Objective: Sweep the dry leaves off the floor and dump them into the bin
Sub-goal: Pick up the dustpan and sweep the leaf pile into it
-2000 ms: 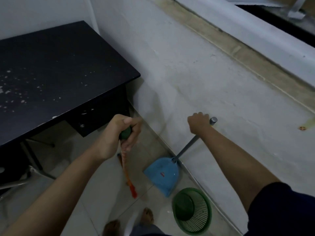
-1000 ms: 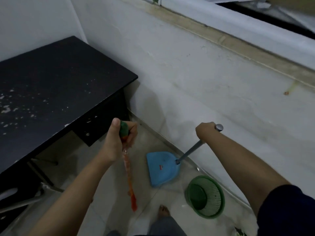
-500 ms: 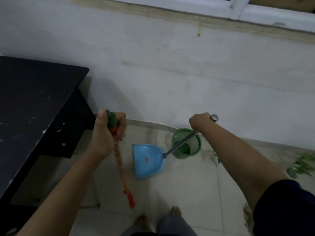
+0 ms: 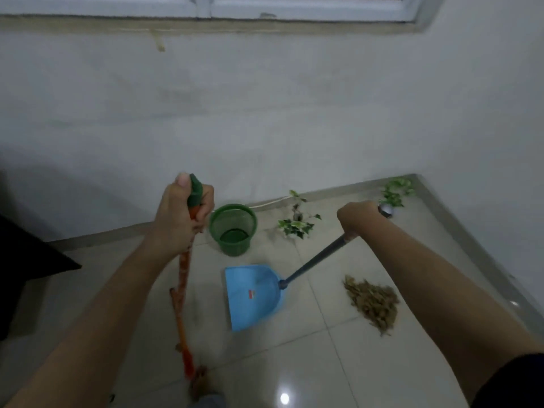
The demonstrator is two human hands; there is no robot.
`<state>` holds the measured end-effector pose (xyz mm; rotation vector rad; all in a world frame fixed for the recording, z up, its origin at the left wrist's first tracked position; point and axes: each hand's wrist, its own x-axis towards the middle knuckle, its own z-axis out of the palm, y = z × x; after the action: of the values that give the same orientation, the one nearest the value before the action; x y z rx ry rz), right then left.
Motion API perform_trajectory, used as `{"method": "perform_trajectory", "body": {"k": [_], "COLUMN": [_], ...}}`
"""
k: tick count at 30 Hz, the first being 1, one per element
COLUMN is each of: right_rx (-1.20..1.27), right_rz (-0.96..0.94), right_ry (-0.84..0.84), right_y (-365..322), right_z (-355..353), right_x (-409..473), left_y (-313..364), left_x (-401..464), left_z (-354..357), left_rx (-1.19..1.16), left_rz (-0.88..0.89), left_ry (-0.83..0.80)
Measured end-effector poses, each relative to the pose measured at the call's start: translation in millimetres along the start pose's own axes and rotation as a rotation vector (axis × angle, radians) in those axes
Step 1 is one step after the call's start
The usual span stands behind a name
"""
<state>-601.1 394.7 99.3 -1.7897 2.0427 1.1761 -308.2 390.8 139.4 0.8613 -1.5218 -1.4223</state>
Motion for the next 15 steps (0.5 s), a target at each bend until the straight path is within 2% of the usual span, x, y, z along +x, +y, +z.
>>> {"method": "perform_trajectory", "body": {"k": [8, 15], "right_rx": [0.162, 0.246], "right_rz": [0.213, 0.383], "right_ry": [-0.019, -0.078], "right_y": [162.5, 265.6], "right_z": [157.0, 252.3], "right_x": [-91.2, -139.8], "left_y": [-2.4, -13.0], "left_x": [2.4, 5.8], "left_z": [197.0, 338.1], "left_rx": [0.02, -0.029], "left_rz": [-0.014, -0.008], "left_ry": [-0.296, -0.458]}}
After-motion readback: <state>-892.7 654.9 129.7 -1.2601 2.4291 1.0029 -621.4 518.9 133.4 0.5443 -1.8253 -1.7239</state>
